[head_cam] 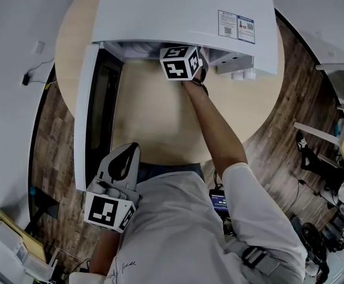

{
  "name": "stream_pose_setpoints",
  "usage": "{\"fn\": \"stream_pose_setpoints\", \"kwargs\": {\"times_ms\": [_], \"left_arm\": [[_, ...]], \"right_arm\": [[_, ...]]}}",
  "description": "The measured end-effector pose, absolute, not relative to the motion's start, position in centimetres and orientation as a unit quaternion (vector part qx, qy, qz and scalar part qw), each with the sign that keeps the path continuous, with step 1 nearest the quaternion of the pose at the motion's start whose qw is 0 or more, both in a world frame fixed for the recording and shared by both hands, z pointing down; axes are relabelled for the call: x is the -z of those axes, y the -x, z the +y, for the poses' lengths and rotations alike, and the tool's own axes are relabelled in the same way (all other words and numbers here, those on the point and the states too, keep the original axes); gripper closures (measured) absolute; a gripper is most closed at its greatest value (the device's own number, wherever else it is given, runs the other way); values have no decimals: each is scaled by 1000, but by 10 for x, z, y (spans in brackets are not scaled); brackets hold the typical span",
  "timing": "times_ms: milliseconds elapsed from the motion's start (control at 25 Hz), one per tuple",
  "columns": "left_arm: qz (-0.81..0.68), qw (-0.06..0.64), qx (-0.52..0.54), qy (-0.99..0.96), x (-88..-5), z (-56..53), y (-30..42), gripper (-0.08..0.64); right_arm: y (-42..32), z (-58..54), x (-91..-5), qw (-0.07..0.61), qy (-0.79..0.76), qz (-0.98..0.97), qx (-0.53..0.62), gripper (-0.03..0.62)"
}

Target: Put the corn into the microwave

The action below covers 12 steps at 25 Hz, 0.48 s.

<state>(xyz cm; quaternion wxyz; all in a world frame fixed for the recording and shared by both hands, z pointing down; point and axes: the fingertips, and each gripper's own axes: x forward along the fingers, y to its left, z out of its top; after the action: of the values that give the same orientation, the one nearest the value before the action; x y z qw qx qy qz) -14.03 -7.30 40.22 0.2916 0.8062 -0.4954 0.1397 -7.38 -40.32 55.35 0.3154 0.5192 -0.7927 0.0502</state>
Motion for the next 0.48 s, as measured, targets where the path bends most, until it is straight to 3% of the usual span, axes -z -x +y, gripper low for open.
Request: {"fn": "stream_pose_setpoints", "kwargs": {"times_ms": [480], "left_arm": [[-491,284,-135,-812,-395,-69,139,569]], "right_arm": [[71,-394,-551,309,-518,-794,-76,293]]}}
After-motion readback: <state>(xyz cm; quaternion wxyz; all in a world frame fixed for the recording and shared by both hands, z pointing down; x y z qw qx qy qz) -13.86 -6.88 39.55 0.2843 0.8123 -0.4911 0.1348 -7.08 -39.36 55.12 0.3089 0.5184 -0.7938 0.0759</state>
